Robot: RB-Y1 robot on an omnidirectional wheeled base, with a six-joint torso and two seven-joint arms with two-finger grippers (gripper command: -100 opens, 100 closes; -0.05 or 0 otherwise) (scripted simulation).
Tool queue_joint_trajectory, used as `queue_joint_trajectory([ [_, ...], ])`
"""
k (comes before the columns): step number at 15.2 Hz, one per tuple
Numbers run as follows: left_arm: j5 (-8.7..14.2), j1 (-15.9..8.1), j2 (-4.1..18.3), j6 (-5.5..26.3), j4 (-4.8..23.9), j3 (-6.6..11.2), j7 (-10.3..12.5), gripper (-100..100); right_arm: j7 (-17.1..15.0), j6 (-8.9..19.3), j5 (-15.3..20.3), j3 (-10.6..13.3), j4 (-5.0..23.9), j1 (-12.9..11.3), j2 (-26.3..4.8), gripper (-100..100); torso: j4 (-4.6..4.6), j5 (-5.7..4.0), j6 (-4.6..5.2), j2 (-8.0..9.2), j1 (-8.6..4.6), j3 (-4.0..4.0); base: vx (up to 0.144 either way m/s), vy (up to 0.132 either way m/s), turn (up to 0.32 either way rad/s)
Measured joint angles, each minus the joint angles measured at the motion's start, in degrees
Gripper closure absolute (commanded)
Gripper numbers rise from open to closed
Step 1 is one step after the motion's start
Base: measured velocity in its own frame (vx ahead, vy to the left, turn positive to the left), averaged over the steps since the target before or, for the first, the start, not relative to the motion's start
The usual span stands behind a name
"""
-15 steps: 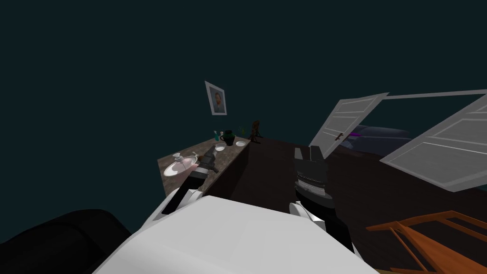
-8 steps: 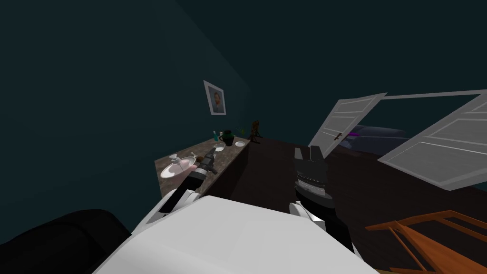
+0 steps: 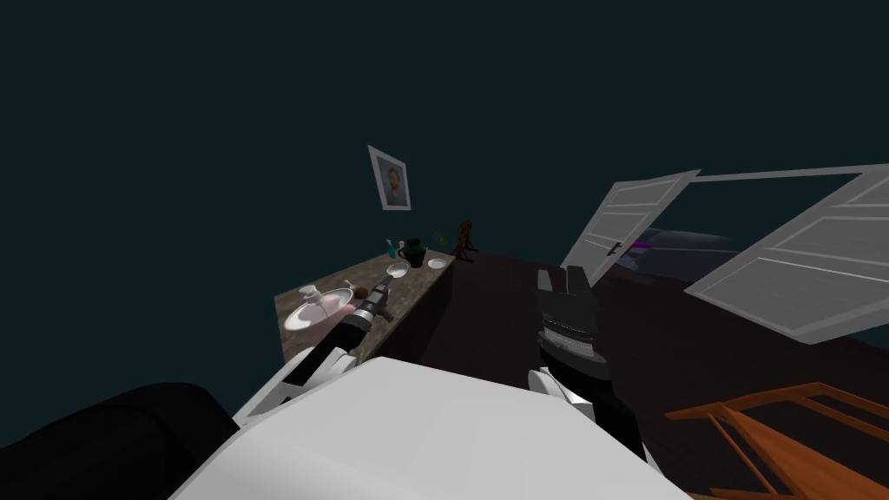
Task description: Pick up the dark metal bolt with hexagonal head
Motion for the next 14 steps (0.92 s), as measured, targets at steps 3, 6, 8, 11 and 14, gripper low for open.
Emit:
queue_joint_trajectory([
  [3,0.5,0.5,0.8,3.5,-0.5,0.49,-0.1,-100,0.0,0.0,0.0,0.0,0.0,0.0,0.0,0,0.01,0.0,0.0,0.03,-0.01,0.02,0.024,-0.009,-0.017],
  [6,1.0,1.3,1.6,7.0,-1.1,0.91,-0.2,-100,0.0,0.0,0.0,0.0,0.0,0.0,0.0,0,0.01,0.0,0.0,0.04,-0.01,0.02,0.026,-0.008,-0.015],
  [8,1.5,2.2,2.2,9.1,-1.4,1.26,-0.3,-100,0.0,0.0,0.0,0.0,0.0,0.0,0.0,0,0.01,0.0,0.0,0.03,-0.02,0.02,0.026,-0.006,-0.014],
  [11,2.2,2.8,3.2,12.0,-1.7,1.89,-0.3,-100,0.0,0.0,0.0,0.0,0.0,0.0,0.0,0,0.0,0.0,0.0,0.01,-0.01,0.01,0.029,-0.006,-0.019],
  [14,2.5,3.6,3.7,15.1,-2.1,2.2,-0.5,-100,0.0,0.0,0.0,0.0,0.0,0.0,0.0,0,0.0,0.0,0.0,0.01,-0.02,0.01,0.029,-0.007,-0.017],
])
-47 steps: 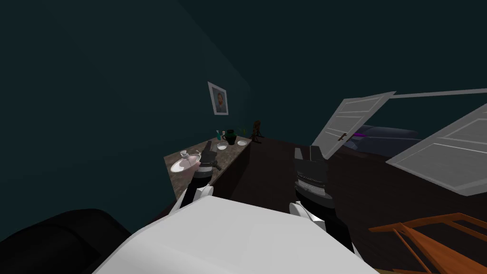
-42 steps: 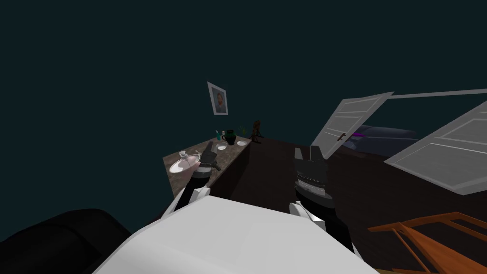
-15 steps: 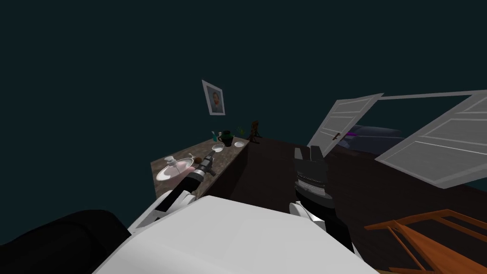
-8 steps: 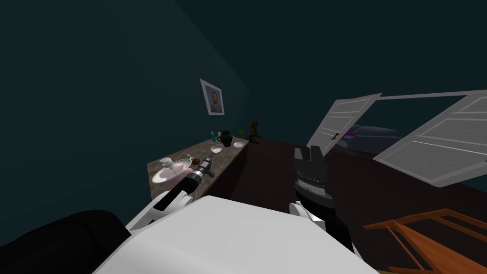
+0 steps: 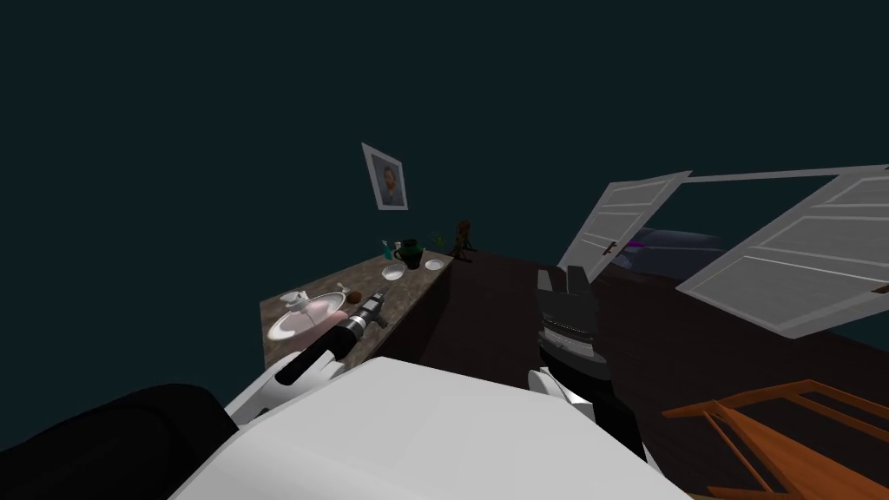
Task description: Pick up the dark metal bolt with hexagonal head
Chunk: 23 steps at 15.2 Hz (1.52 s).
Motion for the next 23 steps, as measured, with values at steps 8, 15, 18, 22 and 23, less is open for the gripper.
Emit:
queue_joint_trajectory([
  [8,1.6,2.2,1.9,8.6,-1.5,1.43,-0.1,-100,0.0,0.0,0.0,0.0,0.0,0.0,0.0,0,0.0,0.0,-0.01,0.01,0.01,0.01,0.03,-0.005,-0.021],
  [15,3.1,3.4,3.7,15.9,-2.2,2.75,-0.2,-100,0.0,0.0,0.0,0.0,0.0,0.0,0.0,0,0.0,0.0,0.0,0.0,0.02,0.0,0.029,-0.005,-0.017],
  [18,3.8,4.2,4.5,18.8,-2.4,3.33,-0.3,-100,0.0,0.0,0.0,0.0,0.0,0.0,0.0,0,0.0,0.0,0.0,-0.01,0.01,-0.01,0.032,-0.006,-0.018],
  [22,4.5,5.1,5.3,23.2,-3.2,4.04,-0.4,-100,0.0,0.0,0.0,0.0,0.0,0.0,0.0,0,-0.01,0.0,0.0,-0.03,0.03,-0.02,0.039,-0.001,-0.028],
  [23,4.9,5.6,5.6,24.4,-3.5,4.33,-0.4,-100,0.0,0.0,0.0,0.0,0.0,0.0,0.0,0,-0.01,0.0,0.0,-0.03,0.03,-0.02,0.028,-0.005,-0.005],
])
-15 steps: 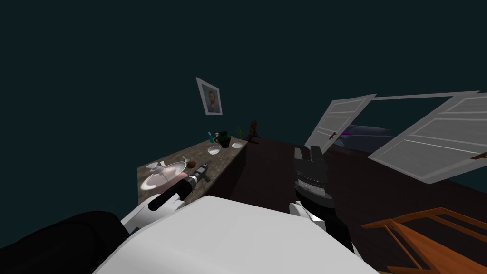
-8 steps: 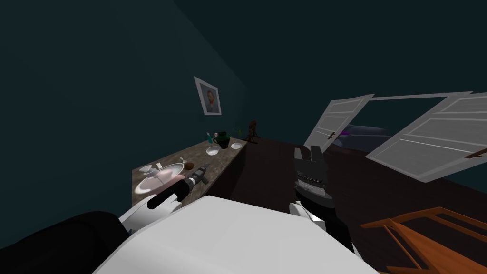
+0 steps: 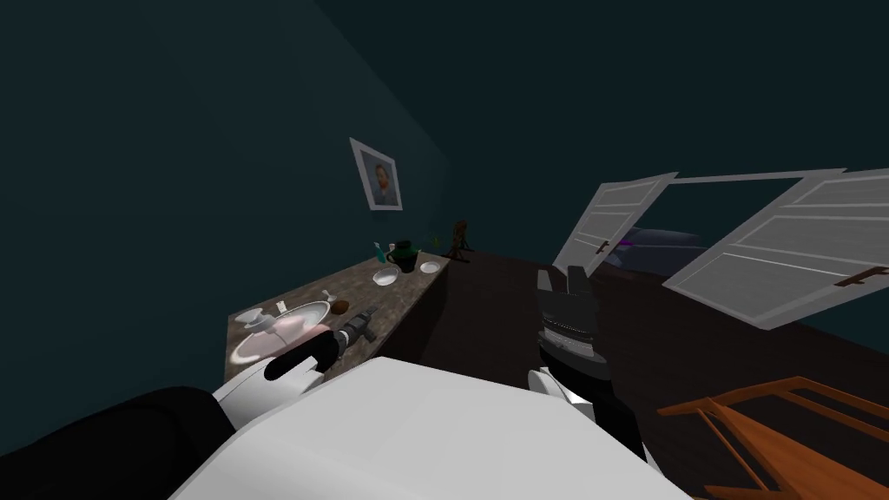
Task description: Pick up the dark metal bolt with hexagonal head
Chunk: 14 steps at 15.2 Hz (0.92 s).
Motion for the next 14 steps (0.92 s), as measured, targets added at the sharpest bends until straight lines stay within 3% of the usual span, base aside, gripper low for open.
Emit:
queue_joint_trajectory([
  [14,2.3,3.3,2.2,14.1,-1.9,2.05,-0.4,-100,0.0,0.0,0.0,0.0,0.0,0.0,0.0,0,0.0,0.0,0.0,-0.01,0.0,0.0,0.039,-0.002,-0.022],
])
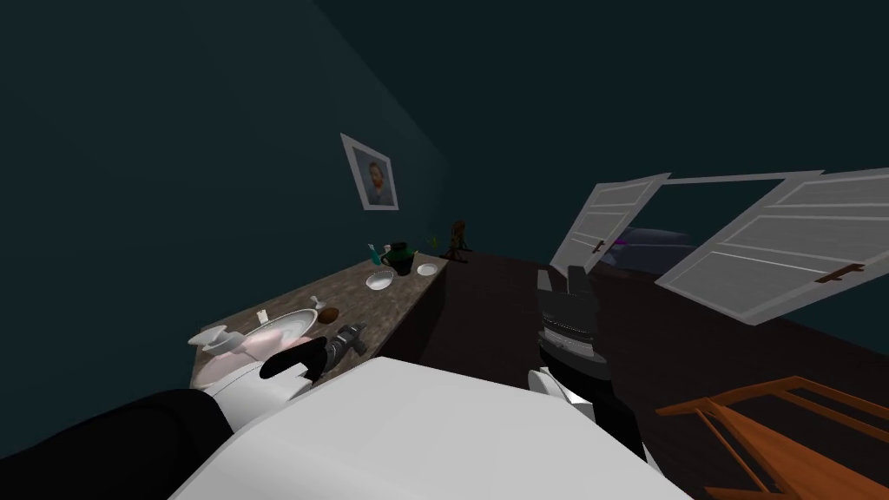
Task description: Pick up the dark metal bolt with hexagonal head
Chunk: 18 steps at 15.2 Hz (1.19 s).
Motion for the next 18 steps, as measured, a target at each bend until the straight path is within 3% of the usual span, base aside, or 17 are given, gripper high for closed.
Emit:
queue_joint_trajectory([
  [8,1.1,1.4,1.0,6.8,-0.9,0.92,-0.2,-100,0.0,0.0,0.0,0.0,0.0,0.0,0.0,0,0.0,0.0,0.0,0.03,0.0,0.01,0.036,0.0,-0.022],
  [14,0.3,-0.7,0.5,4.5,3.5,0.07,-0.6,-100,0.0,0.0,0.0,0.0,0.0,0.0,0.0,0,0.04,0.01,0.0,0.18,0.01,0.1,-0.003,0.001,-0.033],
  [15,0.3,-0.7,0.5,4.4,3.7,0.05,-0.6,100,0.0,0.0,0.0,0.0,0.0,0.0,0.0,0,0.04,0.0,0.0,0.18,0.01,0.1,0.0,0.0,0.0],
  [18,0.3,-0.7,0.5,4.4,3.7,0.06,-0.6,100,0.0,0.0,0.0,0.0,0.0,0.0,0.0,0,0.03,0.0,0.04,0.15,0.0,0.08,-0.001,0.0,0.004],
])
